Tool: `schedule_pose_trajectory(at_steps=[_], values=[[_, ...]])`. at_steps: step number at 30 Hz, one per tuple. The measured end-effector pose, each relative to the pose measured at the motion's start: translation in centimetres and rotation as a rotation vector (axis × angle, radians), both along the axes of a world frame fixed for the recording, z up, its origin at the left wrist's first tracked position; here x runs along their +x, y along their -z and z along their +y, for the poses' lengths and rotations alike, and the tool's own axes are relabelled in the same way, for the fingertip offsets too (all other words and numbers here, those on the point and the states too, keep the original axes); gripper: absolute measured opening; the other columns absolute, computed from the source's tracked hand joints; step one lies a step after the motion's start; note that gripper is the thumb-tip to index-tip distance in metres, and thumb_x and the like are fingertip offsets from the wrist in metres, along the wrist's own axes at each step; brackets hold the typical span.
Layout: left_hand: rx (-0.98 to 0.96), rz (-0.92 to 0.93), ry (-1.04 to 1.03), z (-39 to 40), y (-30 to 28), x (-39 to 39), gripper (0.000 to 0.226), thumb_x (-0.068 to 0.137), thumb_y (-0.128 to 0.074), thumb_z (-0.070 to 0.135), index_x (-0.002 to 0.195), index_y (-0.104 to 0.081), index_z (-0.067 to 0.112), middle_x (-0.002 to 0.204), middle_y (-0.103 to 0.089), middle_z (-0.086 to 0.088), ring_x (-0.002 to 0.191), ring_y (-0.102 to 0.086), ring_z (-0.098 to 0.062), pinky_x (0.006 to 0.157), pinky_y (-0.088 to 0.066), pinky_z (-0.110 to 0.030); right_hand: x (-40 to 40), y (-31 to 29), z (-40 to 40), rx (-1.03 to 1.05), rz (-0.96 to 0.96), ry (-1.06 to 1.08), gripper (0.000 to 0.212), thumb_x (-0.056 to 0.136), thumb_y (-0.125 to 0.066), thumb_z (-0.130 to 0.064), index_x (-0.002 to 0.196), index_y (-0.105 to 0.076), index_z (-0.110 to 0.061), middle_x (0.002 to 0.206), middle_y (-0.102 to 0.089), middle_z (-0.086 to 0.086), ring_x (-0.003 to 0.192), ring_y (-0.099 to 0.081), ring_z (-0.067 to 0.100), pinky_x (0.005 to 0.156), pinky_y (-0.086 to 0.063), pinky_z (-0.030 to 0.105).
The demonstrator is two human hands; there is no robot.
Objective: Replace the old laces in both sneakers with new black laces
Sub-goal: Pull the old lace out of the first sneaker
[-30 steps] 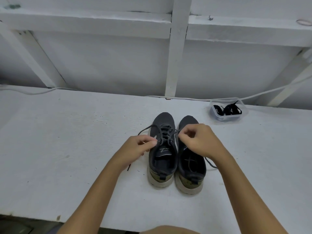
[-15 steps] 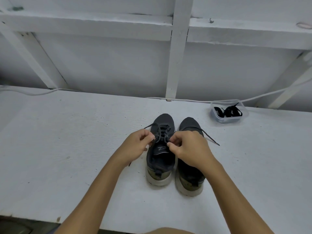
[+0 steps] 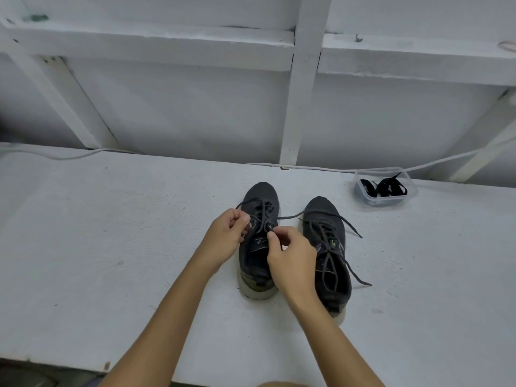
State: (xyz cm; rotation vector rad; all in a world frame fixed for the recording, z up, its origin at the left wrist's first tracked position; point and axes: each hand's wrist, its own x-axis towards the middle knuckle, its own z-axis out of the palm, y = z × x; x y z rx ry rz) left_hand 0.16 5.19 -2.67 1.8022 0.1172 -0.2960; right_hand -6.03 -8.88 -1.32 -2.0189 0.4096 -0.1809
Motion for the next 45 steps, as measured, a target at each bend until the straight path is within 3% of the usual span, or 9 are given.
schedule_pose_trajectory(at_steps=[4, 7, 13, 18, 24, 29, 34, 39, 45], values=[[-0.004, 0.014, 0.108, 0.7, 0.1, -0.6, 0.018, 0.096, -0.063, 0.041, 0.102, -0.073, 0.028, 0.098, -0.074, 0.008, 0.094, -0.069, -0.008, 0.079, -0.054, -0.021, 0.0, 1.0, 0.0, 0.139, 0.113, -0.048, 0.034, 0.104, -0.051, -0.036, 0.132, -0.064, -0.021, 0.119, -0.063, -0.017, 0.119, -0.057, 0.006, 0.099, -0.041, 0.018], [0.01, -0.013, 0.088, 1.1, 0.3, -0.7, 0.017, 0.097, -0.062, 0.035, 0.096, -0.074, 0.023, 0.094, -0.075, 0.005, 0.09, -0.07, -0.008, 0.069, -0.05, -0.016, 0.3, 2.4, -0.3, 0.176, 0.101, -0.112, 0.023, 0.106, -0.042, -0.037, 0.101, -0.062, -0.027, 0.094, -0.06, -0.022, 0.098, -0.058, 0.01, 0.098, -0.046, 0.031], [-0.211, 0.141, -0.047, 1.0, -0.1, 0.4, 0.026, 0.104, -0.047, 0.03, 0.098, -0.063, 0.01, 0.091, -0.071, -0.001, 0.09, -0.066, -0.015, 0.077, -0.053, -0.029, 0.2, 2.9, -0.3, 0.29, -0.005, -0.109, 0.029, 0.109, -0.041, -0.029, 0.099, -0.068, -0.027, 0.093, -0.068, -0.022, 0.091, -0.061, -0.001, 0.091, -0.047, 0.024], [-0.03, 0.025, 0.148, 1.3, 0.5, -1.0, 0.016, 0.098, -0.061, 0.031, 0.095, -0.072, 0.02, 0.089, -0.073, 0.006, 0.083, -0.067, -0.011, 0.076, -0.056, -0.024, 0.0, 3.1, 0.0, 0.347, -0.035, -0.085, 0.036, 0.108, -0.042, -0.033, 0.132, -0.067, -0.025, 0.131, -0.067, -0.017, 0.127, -0.056, -0.001, 0.112, -0.044, 0.033], [-0.323, 0.113, -0.151, 1.3, -0.4, 0.3, 0.02, 0.106, -0.045, 0.024, 0.098, -0.057, 0.01, 0.093, -0.07, -0.001, 0.081, -0.064, -0.014, 0.066, -0.051, -0.026, 0.0, 2.6, -0.1, 0.36, -0.057, -0.106, 0.029, 0.108, -0.045, -0.026, 0.12, -0.071, -0.029, 0.12, -0.07, -0.022, 0.119, -0.06, -0.002, 0.109, -0.047, 0.033], [-0.017, 0.026, 0.186, 1.9, 0.5, -0.9, 0.013, 0.096, -0.063, 0.031, 0.102, -0.074, 0.026, 0.095, -0.073, 0.008, 0.082, -0.062, -0.002, 0.07, -0.05, -0.019, 0.1, 3.1, -0.1, 0.35, -0.036, -0.115, 0.035, 0.105, -0.044, -0.039, 0.128, -0.069, -0.027, 0.127, -0.069, -0.013, 0.126, -0.059, 0.007, 0.111, -0.047, 0.04], [-0.317, 0.048, -0.273, 1.8, 0.3, 0.6, 0.015, 0.102, -0.054, 0.026, 0.096, -0.065, 0.017, 0.083, -0.066, 0.005, 0.077, -0.061, -0.01, 0.067, -0.048, -0.028, -0.1, 2.4, 0.0, 0.357, -0.085, -0.125, 0.032, 0.109, -0.043, -0.019, 0.118, -0.071, -0.031, 0.117, -0.072, -0.022, 0.115, -0.062, -0.004, 0.1, -0.049, 0.021], [-0.052, -0.011, 0.131, 2.1, 0.7, -0.5, 0.015, 0.098, -0.061, 0.025, 0.097, -0.074, 0.02, 0.097, -0.074, 0.004, 0.087, -0.066, -0.008, 0.074, -0.055, -0.021, -0.1, 3.0, 0.0, 0.292, -0.062, -0.089, 0.033, 0.109, -0.041, -0.021, 0.122, -0.071, -0.025, 0.115, -0.073, -0.016, 0.113, -0.065, 0.001, 0.102, -0.052, 0.032], [-0.358, 0.056, -0.254, 1.9, -0.2, 1.0, 0.021, 0.106, -0.043, 0.027, 0.097, -0.058, 0.015, 0.09, -0.069, 0.003, 0.08, -0.061, -0.012, 0.067, -0.048, -0.027, 0.1, 3.4, -0.4, 0.214, -0.036, -0.04, 0.035, 0.109, -0.04, -0.027, 0.114, -0.073, -0.017, 0.106, -0.075, -0.009, 0.104, -0.066, 0.006, 0.098, -0.053, 0.034]])
